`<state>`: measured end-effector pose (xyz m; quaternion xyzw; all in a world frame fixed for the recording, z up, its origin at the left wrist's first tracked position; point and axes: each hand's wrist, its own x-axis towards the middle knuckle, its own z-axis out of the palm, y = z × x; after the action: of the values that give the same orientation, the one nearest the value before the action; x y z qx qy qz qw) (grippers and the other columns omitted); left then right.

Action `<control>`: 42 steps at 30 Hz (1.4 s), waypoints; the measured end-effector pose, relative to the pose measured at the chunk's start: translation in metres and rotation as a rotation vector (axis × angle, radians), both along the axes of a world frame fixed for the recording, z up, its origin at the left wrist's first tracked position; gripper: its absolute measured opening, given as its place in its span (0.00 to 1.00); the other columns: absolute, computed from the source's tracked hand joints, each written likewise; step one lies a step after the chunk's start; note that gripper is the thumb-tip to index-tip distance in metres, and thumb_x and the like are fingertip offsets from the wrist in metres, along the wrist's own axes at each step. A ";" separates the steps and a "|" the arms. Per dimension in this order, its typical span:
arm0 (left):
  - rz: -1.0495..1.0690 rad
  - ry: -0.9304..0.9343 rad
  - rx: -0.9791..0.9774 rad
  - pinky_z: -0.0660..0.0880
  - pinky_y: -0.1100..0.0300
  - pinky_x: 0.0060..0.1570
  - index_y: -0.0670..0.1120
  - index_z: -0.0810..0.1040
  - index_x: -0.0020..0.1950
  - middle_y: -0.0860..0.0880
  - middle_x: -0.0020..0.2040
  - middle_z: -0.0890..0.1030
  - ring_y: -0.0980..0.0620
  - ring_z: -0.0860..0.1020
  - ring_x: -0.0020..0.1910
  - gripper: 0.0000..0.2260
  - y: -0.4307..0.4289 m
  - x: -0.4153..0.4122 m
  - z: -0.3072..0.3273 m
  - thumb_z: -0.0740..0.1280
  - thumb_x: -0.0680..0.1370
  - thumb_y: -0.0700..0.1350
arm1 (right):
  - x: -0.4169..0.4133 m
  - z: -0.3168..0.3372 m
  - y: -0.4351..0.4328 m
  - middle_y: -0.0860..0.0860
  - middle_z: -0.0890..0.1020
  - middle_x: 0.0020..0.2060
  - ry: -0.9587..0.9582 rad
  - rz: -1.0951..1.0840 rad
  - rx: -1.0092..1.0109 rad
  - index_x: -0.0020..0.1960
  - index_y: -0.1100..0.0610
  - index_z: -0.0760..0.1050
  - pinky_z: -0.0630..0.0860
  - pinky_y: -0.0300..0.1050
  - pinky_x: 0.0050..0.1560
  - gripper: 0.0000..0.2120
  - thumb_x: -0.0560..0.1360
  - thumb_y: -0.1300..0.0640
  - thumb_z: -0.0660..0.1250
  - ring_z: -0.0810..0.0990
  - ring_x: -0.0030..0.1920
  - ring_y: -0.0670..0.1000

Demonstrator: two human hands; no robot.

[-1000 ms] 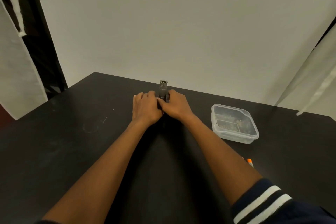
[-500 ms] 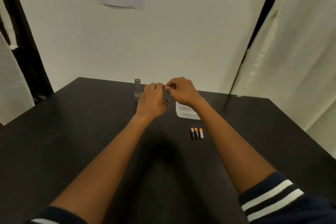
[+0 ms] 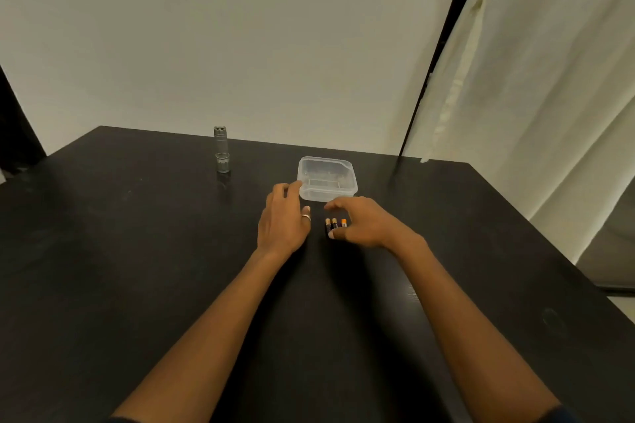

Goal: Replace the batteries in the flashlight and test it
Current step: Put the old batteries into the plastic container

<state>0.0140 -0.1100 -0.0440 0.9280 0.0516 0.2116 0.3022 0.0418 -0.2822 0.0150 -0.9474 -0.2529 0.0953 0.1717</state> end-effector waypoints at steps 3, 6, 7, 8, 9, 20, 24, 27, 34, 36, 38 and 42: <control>0.019 -0.014 -0.025 0.77 0.50 0.54 0.48 0.66 0.76 0.45 0.71 0.69 0.45 0.71 0.67 0.23 0.004 0.007 -0.002 0.66 0.82 0.46 | 0.002 -0.004 0.002 0.53 0.75 0.72 0.017 0.012 -0.010 0.77 0.54 0.68 0.72 0.49 0.68 0.32 0.76 0.55 0.75 0.76 0.70 0.54; -0.004 -0.010 0.009 0.76 0.50 0.53 0.50 0.66 0.76 0.45 0.70 0.70 0.45 0.72 0.66 0.23 0.005 0.016 -0.001 0.67 0.81 0.45 | 0.006 -0.011 0.005 0.53 0.77 0.70 0.033 0.014 -0.010 0.76 0.55 0.69 0.74 0.45 0.63 0.31 0.76 0.56 0.75 0.77 0.68 0.55; -0.013 -0.009 0.025 0.76 0.50 0.53 0.50 0.66 0.76 0.45 0.71 0.70 0.45 0.73 0.66 0.23 0.005 0.019 0.000 0.67 0.81 0.45 | 0.008 -0.013 0.006 0.53 0.78 0.67 0.024 0.016 -0.005 0.75 0.55 0.70 0.74 0.43 0.60 0.29 0.76 0.57 0.75 0.78 0.65 0.54; -0.020 -0.009 0.041 0.76 0.50 0.54 0.50 0.66 0.76 0.44 0.71 0.70 0.44 0.73 0.67 0.24 0.005 0.022 0.001 0.67 0.81 0.46 | 0.010 -0.014 0.007 0.53 0.80 0.64 0.004 0.021 0.002 0.72 0.55 0.72 0.75 0.42 0.56 0.27 0.76 0.57 0.75 0.80 0.62 0.54; -0.023 -0.011 0.055 0.76 0.50 0.54 0.50 0.66 0.77 0.44 0.71 0.71 0.44 0.73 0.67 0.24 0.005 0.025 0.000 0.67 0.81 0.46 | 0.012 -0.015 0.007 0.52 0.81 0.61 -0.015 0.021 0.016 0.70 0.55 0.73 0.76 0.41 0.54 0.25 0.75 0.57 0.75 0.81 0.59 0.53; -0.048 -0.067 0.129 0.78 0.49 0.57 0.48 0.66 0.77 0.44 0.68 0.75 0.45 0.77 0.63 0.23 0.007 0.040 -0.014 0.65 0.83 0.47 | 0.079 0.031 0.046 0.52 0.78 0.48 -0.255 -0.361 0.091 0.60 0.57 0.69 0.74 0.46 0.42 0.21 0.74 0.50 0.72 0.78 0.46 0.53; -0.064 -0.074 0.120 0.79 0.48 0.57 0.49 0.68 0.76 0.44 0.66 0.76 0.45 0.78 0.60 0.23 0.009 0.041 -0.016 0.66 0.82 0.45 | 0.097 0.025 0.065 0.53 0.80 0.50 -0.190 -0.342 -0.141 0.63 0.58 0.75 0.75 0.47 0.47 0.19 0.74 0.52 0.71 0.81 0.50 0.55; -0.068 -0.080 0.108 0.79 0.49 0.57 0.49 0.67 0.77 0.44 0.66 0.76 0.46 0.78 0.60 0.25 0.009 0.043 -0.018 0.68 0.80 0.43 | 0.105 0.017 0.071 0.54 0.82 0.57 -0.215 -0.329 -0.217 0.67 0.56 0.75 0.73 0.47 0.48 0.22 0.76 0.49 0.71 0.82 0.56 0.56; -0.054 -0.079 0.100 0.79 0.48 0.55 0.49 0.68 0.77 0.45 0.66 0.76 0.46 0.78 0.59 0.21 0.009 0.041 -0.016 0.64 0.83 0.46 | 0.111 0.030 0.051 0.51 0.76 0.32 -0.315 -0.400 0.068 0.35 0.56 0.69 0.68 0.42 0.30 0.14 0.75 0.54 0.69 0.77 0.35 0.54; -0.051 -0.073 0.102 0.79 0.48 0.55 0.49 0.67 0.77 0.45 0.66 0.76 0.46 0.78 0.58 0.21 0.008 0.040 -0.015 0.64 0.83 0.47 | 0.103 0.043 0.037 0.52 0.83 0.36 -0.297 -0.349 0.107 0.35 0.59 0.76 0.76 0.44 0.33 0.09 0.73 0.58 0.70 0.83 0.38 0.55; -0.052 -0.067 0.101 0.79 0.48 0.55 0.49 0.67 0.77 0.45 0.65 0.76 0.46 0.78 0.58 0.21 0.008 0.039 -0.014 0.64 0.83 0.48 | 0.086 0.053 0.022 0.49 0.85 0.38 -0.206 -0.202 0.123 0.42 0.59 0.84 0.82 0.47 0.41 0.03 0.73 0.61 0.72 0.84 0.40 0.50; -0.059 -0.053 0.102 0.79 0.46 0.54 0.48 0.68 0.76 0.44 0.66 0.76 0.45 0.78 0.59 0.21 0.008 0.037 -0.013 0.63 0.84 0.47 | 0.042 0.054 0.004 0.43 0.82 0.42 -0.013 0.033 -0.031 0.53 0.54 0.85 0.72 0.35 0.44 0.09 0.73 0.56 0.78 0.80 0.44 0.42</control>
<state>0.0508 -0.1017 -0.0568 0.9373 0.0053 0.2297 0.2620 0.0839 -0.2780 0.0690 -0.9461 -0.2683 0.0960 0.1538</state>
